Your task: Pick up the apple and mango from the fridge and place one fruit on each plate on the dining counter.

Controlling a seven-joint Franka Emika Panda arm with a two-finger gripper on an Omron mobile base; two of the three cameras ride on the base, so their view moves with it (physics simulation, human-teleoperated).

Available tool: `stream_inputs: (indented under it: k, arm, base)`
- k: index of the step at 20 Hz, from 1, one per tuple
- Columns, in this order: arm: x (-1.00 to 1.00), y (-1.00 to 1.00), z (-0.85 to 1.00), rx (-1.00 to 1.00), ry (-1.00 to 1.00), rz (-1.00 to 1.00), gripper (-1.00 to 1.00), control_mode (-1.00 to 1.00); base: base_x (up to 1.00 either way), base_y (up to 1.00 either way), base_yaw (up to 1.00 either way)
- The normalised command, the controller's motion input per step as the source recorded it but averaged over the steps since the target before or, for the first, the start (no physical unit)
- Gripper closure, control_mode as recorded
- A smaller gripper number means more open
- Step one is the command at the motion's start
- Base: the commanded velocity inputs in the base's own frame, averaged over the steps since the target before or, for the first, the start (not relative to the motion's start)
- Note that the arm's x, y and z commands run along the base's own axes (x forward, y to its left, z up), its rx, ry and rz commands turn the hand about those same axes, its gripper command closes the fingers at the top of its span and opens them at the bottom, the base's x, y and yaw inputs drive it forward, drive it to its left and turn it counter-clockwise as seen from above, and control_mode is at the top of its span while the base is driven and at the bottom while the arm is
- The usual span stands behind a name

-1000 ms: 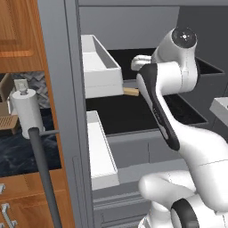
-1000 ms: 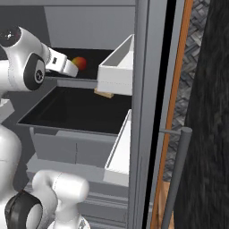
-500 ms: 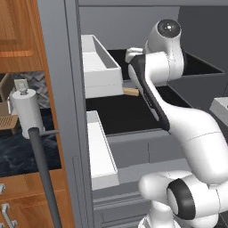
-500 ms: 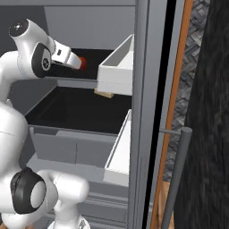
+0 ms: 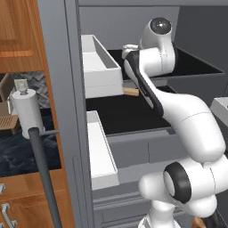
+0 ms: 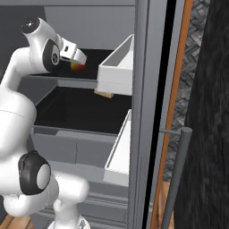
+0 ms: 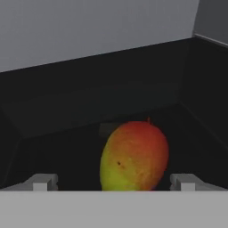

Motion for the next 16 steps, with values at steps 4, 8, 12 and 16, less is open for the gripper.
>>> stream_inputs:
  k: [4, 8, 12, 16]
  arm:
    - [0.28, -0.01, -0.11, 0.00, 0.00, 0.00, -1.00, -1.00]
    - [0.00, -0.06, -0.20, 0.00, 0.00, -0.02, -1.00, -1.00]
    - [0.00, -0.10, -0.16, 0.00, 0.00, -0.03, -1.00, -1.00]
    - [0.01, -0.13, -0.10, 0.00, 0.00, -0.04, -1.00, -1.00]
  base:
    - [0.00, 0.00, 0.00]
    - [0.00, 0.00, 0.00]
    - [0.00, 0.00, 0.00]
    - [0.00, 0.00, 0.00]
